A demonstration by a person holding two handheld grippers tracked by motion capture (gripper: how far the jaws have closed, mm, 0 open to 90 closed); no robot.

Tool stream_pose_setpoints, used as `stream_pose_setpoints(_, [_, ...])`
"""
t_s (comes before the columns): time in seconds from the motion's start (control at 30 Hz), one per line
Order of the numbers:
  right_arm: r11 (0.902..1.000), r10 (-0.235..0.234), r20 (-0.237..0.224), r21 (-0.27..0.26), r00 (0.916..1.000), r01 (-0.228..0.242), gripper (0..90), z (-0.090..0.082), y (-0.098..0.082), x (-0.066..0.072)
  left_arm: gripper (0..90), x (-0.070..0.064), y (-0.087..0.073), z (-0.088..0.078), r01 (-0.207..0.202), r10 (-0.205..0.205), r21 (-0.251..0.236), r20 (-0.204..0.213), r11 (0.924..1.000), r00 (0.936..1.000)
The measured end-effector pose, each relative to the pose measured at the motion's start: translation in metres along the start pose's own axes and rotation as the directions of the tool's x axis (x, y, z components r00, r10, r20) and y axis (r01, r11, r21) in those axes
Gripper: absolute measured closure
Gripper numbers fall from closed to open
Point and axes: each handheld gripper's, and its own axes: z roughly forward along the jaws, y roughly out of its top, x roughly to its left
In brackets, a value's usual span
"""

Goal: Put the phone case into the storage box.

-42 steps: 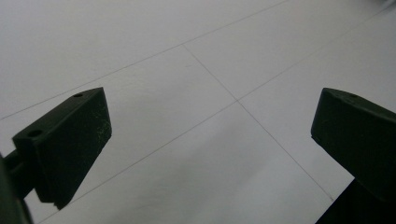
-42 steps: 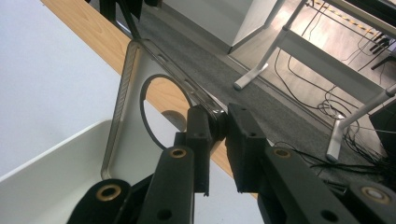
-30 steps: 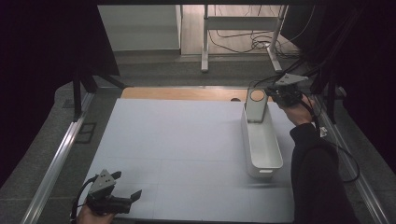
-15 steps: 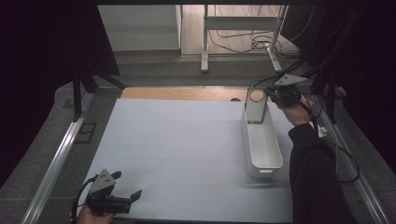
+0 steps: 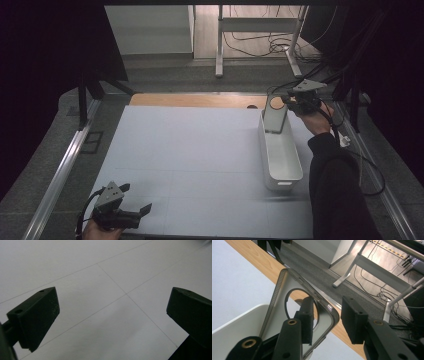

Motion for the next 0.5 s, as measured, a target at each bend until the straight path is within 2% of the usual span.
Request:
stream_pose_setpoints(0.23, [0.9998,0.019,0.009,0.001,0.9998,-0.019,56.0,-0.0007,-0.0003,0.0007,0.0,0.0000,-0.0002,-0.0002,0.002,-0.002,0.000,-0.001,1.0000,1.0000])
stream_pose_setpoints(0.5, [0.9978,0.065,0.014,0.003,0.9978,-0.065,43.2,-0.0043,0.0006,0.0013,0.0,0.0008,-0.0004,-0.0008,0.008,-0.008,-0.004,0.003,1.0000,1.0000])
